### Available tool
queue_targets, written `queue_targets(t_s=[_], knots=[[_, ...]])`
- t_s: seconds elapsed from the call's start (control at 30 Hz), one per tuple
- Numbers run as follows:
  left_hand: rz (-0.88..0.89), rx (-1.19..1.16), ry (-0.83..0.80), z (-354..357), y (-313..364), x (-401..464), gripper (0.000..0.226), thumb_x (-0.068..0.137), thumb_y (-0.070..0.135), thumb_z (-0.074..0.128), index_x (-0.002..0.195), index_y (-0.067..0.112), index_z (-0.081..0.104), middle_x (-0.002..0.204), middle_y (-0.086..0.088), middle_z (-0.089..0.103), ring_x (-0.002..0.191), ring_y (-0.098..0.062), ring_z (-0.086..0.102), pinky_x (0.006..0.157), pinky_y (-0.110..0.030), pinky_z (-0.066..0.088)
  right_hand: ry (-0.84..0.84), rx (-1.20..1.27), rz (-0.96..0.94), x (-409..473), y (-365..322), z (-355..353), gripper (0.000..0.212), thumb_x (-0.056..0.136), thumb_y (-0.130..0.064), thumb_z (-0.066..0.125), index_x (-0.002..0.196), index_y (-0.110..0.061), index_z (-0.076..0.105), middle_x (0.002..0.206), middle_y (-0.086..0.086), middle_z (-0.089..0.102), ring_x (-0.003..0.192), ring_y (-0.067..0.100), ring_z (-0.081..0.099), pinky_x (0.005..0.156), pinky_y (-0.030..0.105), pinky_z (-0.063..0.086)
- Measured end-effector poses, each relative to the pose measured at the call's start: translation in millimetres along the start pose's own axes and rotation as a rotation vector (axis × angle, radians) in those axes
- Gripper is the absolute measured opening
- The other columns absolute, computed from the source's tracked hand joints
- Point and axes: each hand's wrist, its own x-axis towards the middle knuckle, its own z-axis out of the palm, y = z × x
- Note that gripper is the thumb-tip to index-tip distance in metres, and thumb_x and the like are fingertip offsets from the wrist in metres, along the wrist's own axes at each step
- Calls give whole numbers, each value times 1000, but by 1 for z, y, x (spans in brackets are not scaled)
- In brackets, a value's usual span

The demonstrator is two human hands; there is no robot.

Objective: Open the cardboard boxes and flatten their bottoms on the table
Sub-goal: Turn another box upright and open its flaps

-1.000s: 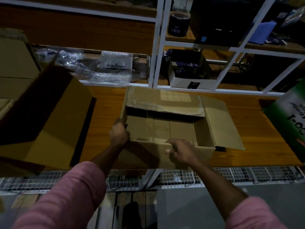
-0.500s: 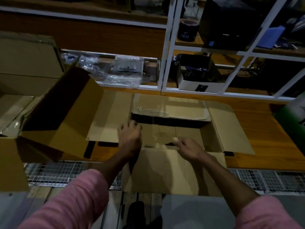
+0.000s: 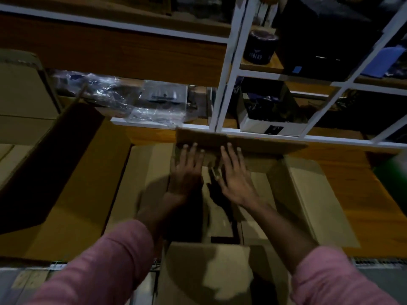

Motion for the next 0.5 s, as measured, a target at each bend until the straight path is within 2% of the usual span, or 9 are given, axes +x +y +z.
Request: queue_targets(t_s=[0.13, 0.23, 0.3, 0.37, 0.5], knots=[[-55, 57, -71, 11, -18, 40, 89, 81, 37, 63, 159, 20, 23, 169, -11, 12, 150, -43, 22, 107, -74, 20, -37, -10, 106, 51, 11, -1, 84, 101, -36, 53, 160, -28, -7, 169, -6, -13, 155, 26, -13, 117, 62, 20], [-31, 50, -94, 18, -22, 54, 89, 87, 39, 66, 160, 22, 17, 170, -8, 3, 152, -42, 15, 106, -80, 14, -111, -55, 168, 78, 21, 7, 73, 102, -35, 50, 160, -22, 8, 170, -3, -4, 155, 29, -7, 117, 63, 21], [-2, 25, -106, 20, -23, 55, 87, 89, 40, 65, 161, 21, 19, 170, -10, 6, 152, -43, 15, 104, -81, 17, -157, -119, 195, 89, 25, 14, 68, 102, -36, 49, 159, -20, 15, 169, -2, 0, 154, 34, -2, 116, 62, 23], [-4, -4, -117, 23, -26, 54, 87, 85, 39, 70, 159, 19, 27, 167, -11, 18, 150, -44, 21, 103, -81, 21, -166, -208, 210, 94, 27, 21, 65, 101, -38, 49, 156, -22, 20, 166, -1, 10, 151, 37, 7, 110, 62, 28], [2, -27, -135, 23, -26, 56, 82, 90, 36, 63, 159, 22, 21, 167, -9, 15, 151, -43, 12, 107, -80, 16, -99, -332, 216, 100, 28, 31, 55, 88, -28, 63, 140, -26, 41, 146, 5, 43, 132, 36, 35, 98, 57, 33]])
